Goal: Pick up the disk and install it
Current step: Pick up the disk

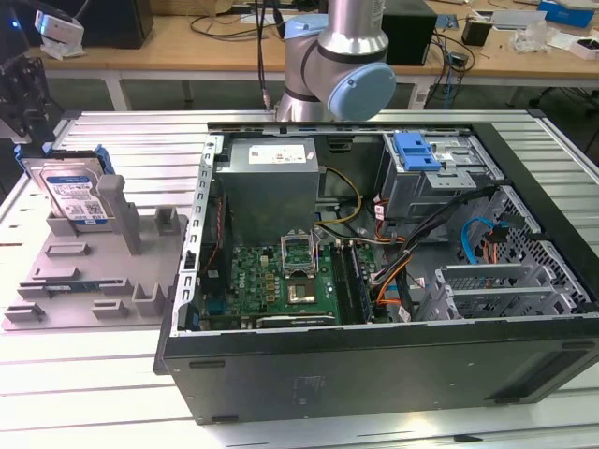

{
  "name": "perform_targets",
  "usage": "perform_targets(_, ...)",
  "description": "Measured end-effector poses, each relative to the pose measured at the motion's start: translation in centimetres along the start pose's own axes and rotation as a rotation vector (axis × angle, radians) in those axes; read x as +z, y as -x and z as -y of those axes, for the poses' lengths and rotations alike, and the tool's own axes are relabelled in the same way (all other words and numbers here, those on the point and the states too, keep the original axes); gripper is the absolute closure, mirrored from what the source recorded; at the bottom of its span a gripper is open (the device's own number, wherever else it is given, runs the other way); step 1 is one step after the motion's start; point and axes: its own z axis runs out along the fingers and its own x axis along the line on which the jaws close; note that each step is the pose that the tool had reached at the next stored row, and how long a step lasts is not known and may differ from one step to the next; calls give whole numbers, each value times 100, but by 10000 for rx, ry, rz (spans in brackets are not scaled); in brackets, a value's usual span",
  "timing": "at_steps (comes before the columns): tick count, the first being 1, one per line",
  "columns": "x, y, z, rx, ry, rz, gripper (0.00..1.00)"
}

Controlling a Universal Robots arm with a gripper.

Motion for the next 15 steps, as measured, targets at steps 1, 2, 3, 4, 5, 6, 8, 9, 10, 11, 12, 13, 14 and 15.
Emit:
perform_targets(1,6,0,1,4,-3,2,56)
perform_targets(2,12,0,1,7,-5,3,56)
perform_targets(3,15,0,0,10,-6,3,56)
perform_targets(4,18,0,0,12,-7,2,56)
perform_targets(5,22,-1,0,15,-9,2,56)
perform_targets(6,25,-2,-1,18,-11,2,56)
perform_targets(8,35,-5,-5,25,-19,3,56)
perform_targets(9,38,-5,-6,33,-22,3,56)
perform_targets(10,39,-6,-7,50,-21,2,56)
perform_targets(11,42,-6,-8,97,-19,2,56)
perform_targets(12,45,-6,-8,130,-18,3,56)
perform_targets(13,52,-5,-9,227,-14,4,56)
perform_targets(14,58,-6,-12,292,-13,6,56)
perform_targets(15,61,-5,-16,304,-14,6,56)
